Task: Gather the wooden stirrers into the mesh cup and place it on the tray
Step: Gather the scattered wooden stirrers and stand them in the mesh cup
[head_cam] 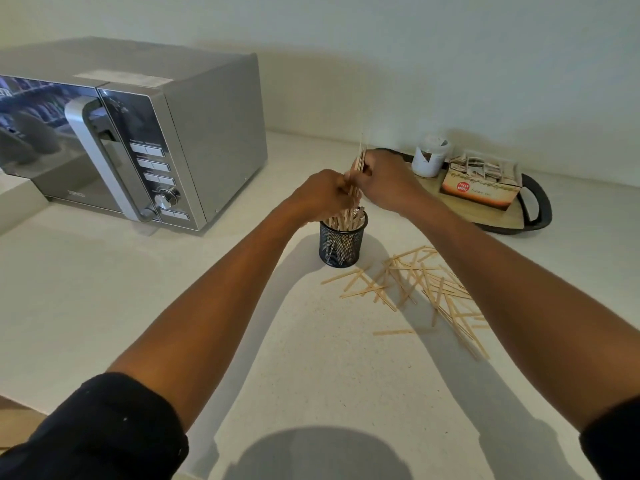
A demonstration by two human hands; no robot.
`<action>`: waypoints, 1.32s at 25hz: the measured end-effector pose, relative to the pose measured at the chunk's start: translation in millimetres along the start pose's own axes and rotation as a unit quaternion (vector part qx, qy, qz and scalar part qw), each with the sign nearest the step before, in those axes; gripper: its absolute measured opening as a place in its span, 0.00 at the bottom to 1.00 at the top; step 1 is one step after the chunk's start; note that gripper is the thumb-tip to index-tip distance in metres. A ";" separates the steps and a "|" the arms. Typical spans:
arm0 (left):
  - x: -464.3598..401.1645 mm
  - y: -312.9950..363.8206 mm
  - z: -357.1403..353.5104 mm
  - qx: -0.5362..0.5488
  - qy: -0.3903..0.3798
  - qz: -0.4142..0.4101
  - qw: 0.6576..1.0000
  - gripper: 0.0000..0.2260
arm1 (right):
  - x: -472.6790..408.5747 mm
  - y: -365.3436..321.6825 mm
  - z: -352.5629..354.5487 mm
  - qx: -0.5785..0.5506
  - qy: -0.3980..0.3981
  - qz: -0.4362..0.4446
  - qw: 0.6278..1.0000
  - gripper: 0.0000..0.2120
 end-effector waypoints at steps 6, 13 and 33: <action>-0.4 -4.3 -0.6 -0.026 0.067 0.013 0.997 0.10 | 9.7 15.5 -20.5 -0.009 -0.037 -0.007 0.999 0.13; 1.1 -20.2 0.7 -0.020 0.105 0.009 0.994 0.19 | 12.3 14.7 -19.2 -0.043 -0.053 -0.007 0.998 0.14; 85.8 41.7 -141.1 0.027 -0.008 -0.133 0.991 0.07 | 139.6 103.0 17.3 -0.037 -0.106 -0.020 0.993 0.09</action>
Point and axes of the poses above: each hand's wrist, its own x-axis away from the middle knuckle, its own z-axis out of the back of the hand, y = z × x, the point moved 3 cm from there along -x, towards the middle knuckle, and after that the axes turned 4 degrees about -z, right-handed, at the moved point
